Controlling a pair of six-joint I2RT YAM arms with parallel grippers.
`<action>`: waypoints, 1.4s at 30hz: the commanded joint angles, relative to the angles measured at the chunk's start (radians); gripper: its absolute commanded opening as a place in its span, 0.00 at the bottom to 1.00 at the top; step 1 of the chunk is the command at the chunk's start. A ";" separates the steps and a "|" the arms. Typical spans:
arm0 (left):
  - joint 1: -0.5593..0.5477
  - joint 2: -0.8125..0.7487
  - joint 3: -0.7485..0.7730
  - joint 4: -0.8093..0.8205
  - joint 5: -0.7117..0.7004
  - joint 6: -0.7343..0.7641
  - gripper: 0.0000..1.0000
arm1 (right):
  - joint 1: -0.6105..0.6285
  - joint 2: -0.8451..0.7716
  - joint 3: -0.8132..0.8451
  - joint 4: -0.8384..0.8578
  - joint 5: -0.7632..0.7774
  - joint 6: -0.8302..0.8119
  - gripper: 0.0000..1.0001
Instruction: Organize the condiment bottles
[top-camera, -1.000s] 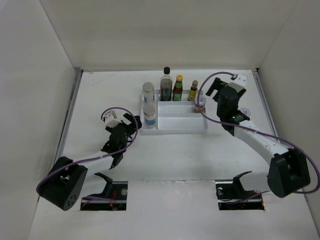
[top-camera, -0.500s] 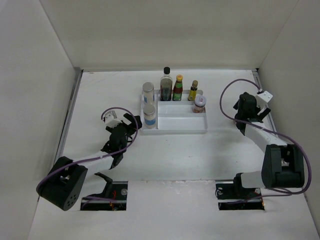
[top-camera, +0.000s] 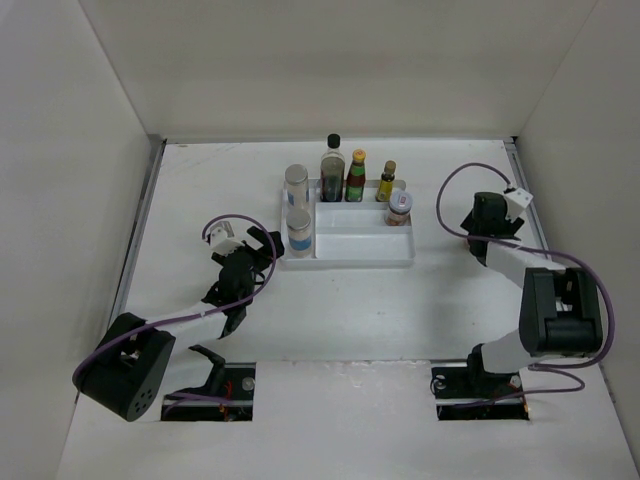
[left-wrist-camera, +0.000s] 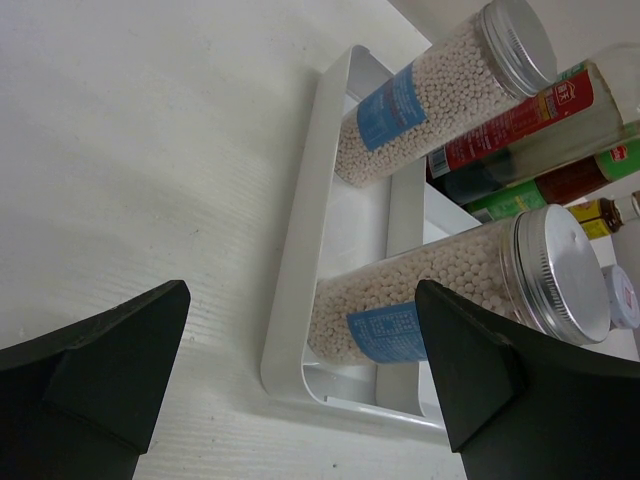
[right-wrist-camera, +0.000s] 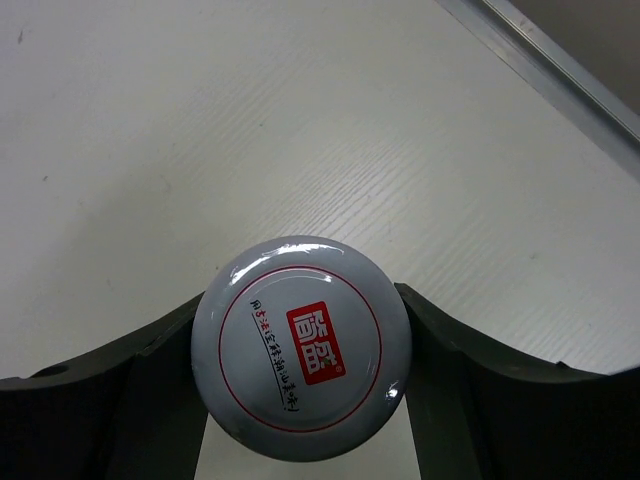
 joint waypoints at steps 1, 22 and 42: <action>0.005 -0.013 0.023 0.035 0.013 -0.012 1.00 | 0.058 -0.115 0.011 0.080 0.073 0.003 0.51; 0.045 -0.038 0.014 0.029 0.008 -0.009 1.00 | 0.655 -0.142 0.013 0.140 0.025 -0.025 0.50; 0.102 -0.004 0.061 -0.128 -0.069 -0.021 1.00 | 0.661 -0.215 -0.041 0.189 0.087 -0.085 1.00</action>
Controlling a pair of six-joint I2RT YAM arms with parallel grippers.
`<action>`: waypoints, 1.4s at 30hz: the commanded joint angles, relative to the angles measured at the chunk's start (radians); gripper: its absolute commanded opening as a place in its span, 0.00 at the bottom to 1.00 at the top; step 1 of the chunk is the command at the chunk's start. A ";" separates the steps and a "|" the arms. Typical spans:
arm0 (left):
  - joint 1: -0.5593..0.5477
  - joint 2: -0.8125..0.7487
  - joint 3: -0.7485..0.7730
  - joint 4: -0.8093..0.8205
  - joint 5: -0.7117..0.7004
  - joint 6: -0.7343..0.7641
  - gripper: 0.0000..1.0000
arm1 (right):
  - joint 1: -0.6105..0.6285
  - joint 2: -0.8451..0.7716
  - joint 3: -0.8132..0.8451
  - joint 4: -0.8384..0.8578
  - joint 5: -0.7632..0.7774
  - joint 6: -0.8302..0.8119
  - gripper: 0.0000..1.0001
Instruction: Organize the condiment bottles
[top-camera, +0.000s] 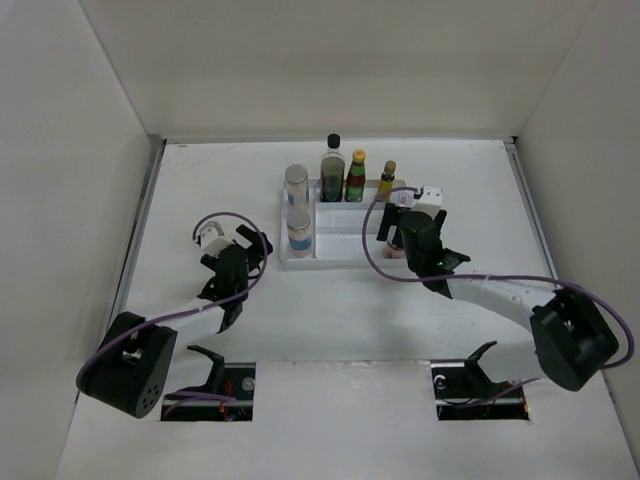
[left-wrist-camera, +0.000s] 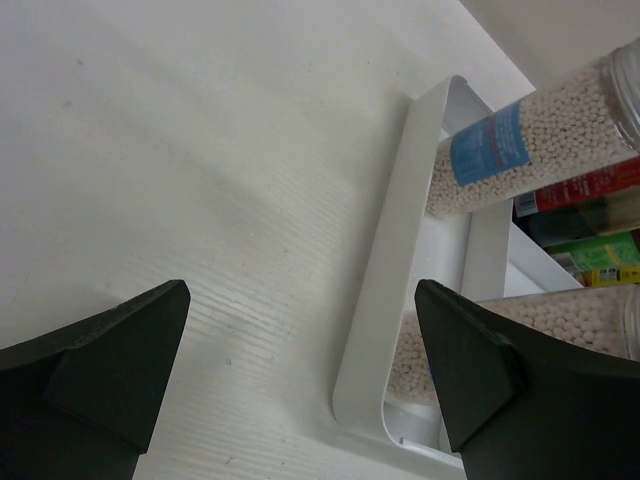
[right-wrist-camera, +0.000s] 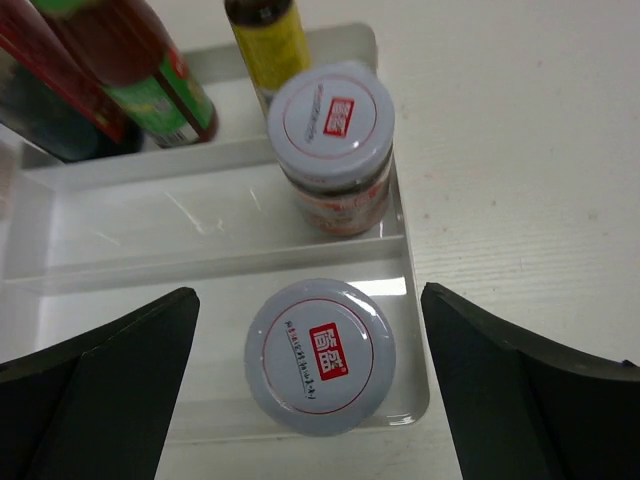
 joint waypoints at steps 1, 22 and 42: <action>0.019 -0.031 0.048 -0.048 -0.041 -0.011 1.00 | 0.006 -0.136 -0.009 0.097 0.039 -0.025 1.00; 0.090 -0.034 0.063 -0.157 -0.050 -0.014 1.00 | 0.363 -0.297 -0.395 0.614 -0.127 0.018 1.00; 0.125 -0.006 0.100 -0.196 -0.039 -0.029 1.00 | 0.414 -0.080 -0.348 0.647 -0.198 -0.045 1.00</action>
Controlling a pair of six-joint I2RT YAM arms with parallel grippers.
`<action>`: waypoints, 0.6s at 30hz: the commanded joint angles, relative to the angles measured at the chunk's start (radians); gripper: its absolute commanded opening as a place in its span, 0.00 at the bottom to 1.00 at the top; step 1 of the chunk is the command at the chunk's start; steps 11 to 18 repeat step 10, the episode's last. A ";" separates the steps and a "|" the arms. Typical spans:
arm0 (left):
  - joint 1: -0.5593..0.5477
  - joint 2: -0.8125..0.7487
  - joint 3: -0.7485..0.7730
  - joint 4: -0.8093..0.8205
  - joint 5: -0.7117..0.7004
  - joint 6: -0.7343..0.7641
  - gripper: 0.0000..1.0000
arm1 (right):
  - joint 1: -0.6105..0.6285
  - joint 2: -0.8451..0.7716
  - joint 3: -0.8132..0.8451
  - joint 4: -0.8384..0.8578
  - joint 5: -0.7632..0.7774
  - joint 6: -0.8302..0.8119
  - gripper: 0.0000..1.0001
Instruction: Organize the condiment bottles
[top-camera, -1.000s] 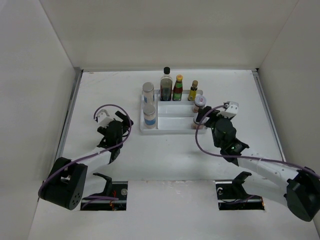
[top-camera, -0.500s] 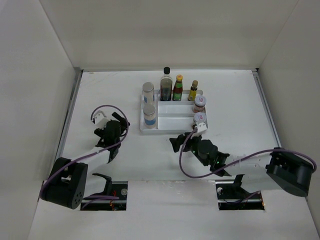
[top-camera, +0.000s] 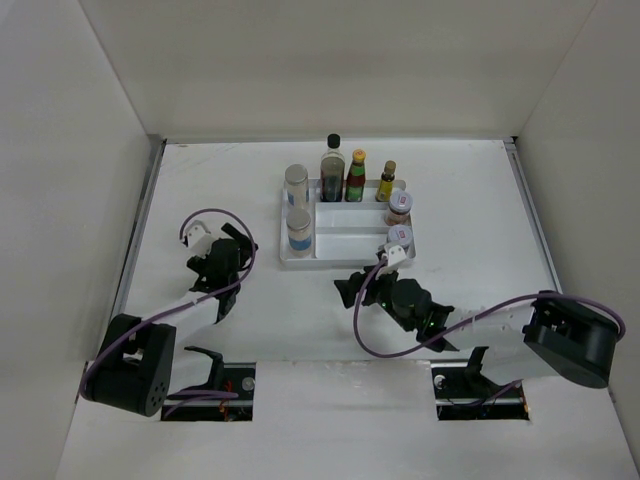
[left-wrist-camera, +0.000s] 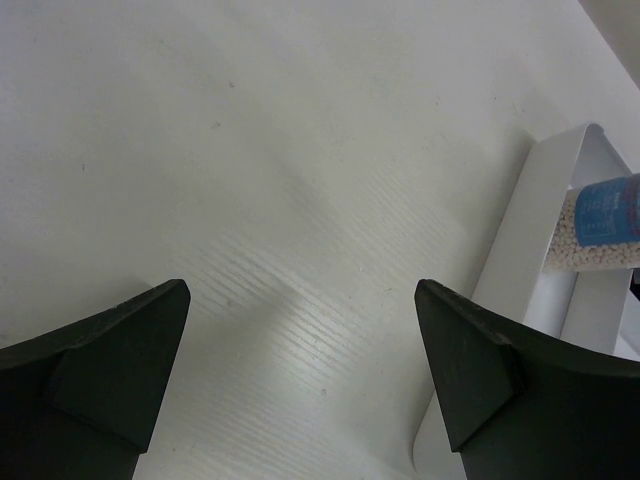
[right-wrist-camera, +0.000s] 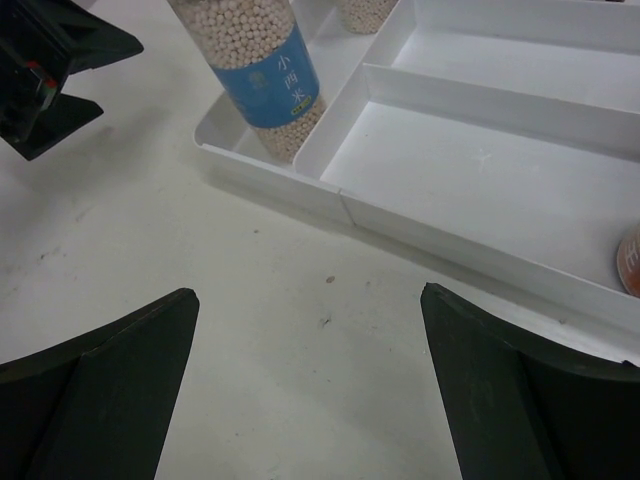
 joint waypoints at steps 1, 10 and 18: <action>-0.003 -0.005 0.032 0.047 -0.007 -0.008 1.00 | -0.005 -0.001 0.027 0.071 -0.021 -0.014 1.00; -0.007 -0.010 0.021 0.067 0.007 0.001 1.00 | 0.029 0.034 0.078 0.065 -0.023 -0.014 1.00; -0.007 -0.010 0.021 0.067 0.007 0.001 1.00 | 0.029 0.034 0.078 0.065 -0.023 -0.014 1.00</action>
